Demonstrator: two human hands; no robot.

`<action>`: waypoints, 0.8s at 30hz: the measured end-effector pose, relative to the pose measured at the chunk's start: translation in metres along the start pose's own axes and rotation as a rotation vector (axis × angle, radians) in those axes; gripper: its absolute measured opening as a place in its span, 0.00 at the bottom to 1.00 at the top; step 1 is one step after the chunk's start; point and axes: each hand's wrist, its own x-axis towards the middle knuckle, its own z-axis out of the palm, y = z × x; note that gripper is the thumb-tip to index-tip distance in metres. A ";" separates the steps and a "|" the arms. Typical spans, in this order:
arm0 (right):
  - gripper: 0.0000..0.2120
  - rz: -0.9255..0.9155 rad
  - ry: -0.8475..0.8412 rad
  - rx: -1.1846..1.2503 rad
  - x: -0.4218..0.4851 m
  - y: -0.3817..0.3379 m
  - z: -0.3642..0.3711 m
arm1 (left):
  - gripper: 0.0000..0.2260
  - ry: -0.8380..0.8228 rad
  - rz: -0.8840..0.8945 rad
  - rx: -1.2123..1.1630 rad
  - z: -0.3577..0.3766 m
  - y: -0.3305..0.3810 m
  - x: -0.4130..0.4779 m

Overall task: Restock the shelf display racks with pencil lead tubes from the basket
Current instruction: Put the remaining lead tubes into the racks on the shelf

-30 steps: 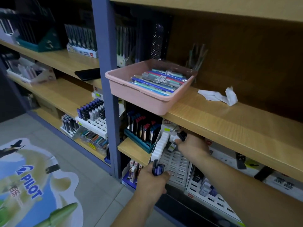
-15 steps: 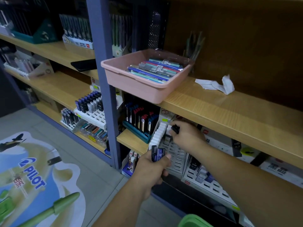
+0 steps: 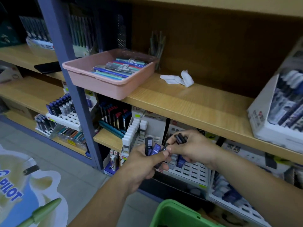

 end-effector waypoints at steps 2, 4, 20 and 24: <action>0.06 -0.025 0.100 0.017 -0.002 0.010 -0.002 | 0.12 0.061 -0.039 -0.003 0.002 -0.003 0.001; 0.05 -0.047 0.183 -0.010 -0.001 0.021 -0.002 | 0.13 0.176 -0.087 0.025 0.000 -0.009 0.005; 0.12 -0.192 0.286 -0.373 0.031 0.058 0.021 | 0.09 0.076 -0.215 -0.045 -0.012 -0.018 0.007; 0.15 -0.197 0.265 -0.549 0.032 0.056 0.020 | 0.07 0.046 -0.186 0.051 -0.015 -0.018 0.002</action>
